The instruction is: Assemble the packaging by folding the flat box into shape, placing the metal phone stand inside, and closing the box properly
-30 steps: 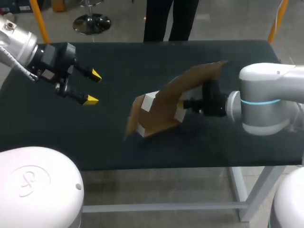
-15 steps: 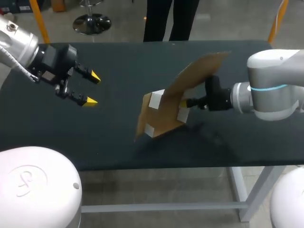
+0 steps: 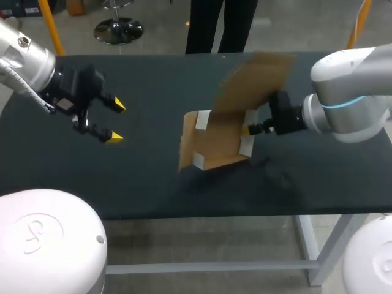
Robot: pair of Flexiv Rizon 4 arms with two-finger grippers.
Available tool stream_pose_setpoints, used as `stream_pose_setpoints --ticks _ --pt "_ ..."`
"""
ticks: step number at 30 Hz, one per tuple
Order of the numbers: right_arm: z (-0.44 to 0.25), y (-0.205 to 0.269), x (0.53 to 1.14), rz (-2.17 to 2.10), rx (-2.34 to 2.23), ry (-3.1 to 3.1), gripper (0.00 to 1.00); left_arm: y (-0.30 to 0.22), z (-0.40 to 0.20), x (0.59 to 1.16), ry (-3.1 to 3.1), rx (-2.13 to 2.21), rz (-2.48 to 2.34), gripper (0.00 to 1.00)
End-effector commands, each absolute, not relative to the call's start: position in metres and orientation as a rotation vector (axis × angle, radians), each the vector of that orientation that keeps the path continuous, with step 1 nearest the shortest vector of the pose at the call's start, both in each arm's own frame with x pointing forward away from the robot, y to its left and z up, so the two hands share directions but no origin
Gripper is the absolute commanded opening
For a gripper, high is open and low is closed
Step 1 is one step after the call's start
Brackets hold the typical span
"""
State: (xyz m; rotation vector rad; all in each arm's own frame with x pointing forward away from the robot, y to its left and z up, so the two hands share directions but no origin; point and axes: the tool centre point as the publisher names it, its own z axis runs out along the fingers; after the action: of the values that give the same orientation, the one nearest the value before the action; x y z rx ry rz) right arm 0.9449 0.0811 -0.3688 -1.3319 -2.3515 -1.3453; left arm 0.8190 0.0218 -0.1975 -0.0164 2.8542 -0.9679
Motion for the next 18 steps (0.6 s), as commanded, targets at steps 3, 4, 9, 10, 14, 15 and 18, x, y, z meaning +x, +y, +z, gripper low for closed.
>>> stream_pose_setpoints --ticks 3,4,9,10,14,15,18 --pt "-0.373 0.087 0.942 -1.062 -1.379 -2.372 0.00 0.016 -0.209 0.819 2.871 0.014 -0.931 1.00" --pt "-0.376 0.088 0.940 -1.007 -1.395 -2.361 0.00 0.015 -0.210 0.819 2.888 0.032 -0.905 1.00" --pt "-0.379 0.090 0.939 -0.948 -1.426 -2.359 0.00 0.015 -0.211 0.819 2.894 0.056 -0.906 1.00" --pt "-0.379 0.090 0.939 -0.948 -1.426 -2.359 0.00 0.015 -0.211 0.819 2.894 0.056 -0.906 1.00" --pt "-0.379 0.090 0.939 -0.948 -1.426 -2.359 0.00 0.015 -0.211 0.819 2.894 0.056 -0.906 1.00" --pt "-0.379 0.090 0.939 -0.948 -1.426 -2.359 0.00 0.015 -0.211 0.819 2.894 0.056 -0.906 1.00" --pt "-0.379 0.090 0.939 -0.948 -1.426 -2.359 0.00 0.015 -0.211 0.819 2.894 0.056 -0.906 1.00"
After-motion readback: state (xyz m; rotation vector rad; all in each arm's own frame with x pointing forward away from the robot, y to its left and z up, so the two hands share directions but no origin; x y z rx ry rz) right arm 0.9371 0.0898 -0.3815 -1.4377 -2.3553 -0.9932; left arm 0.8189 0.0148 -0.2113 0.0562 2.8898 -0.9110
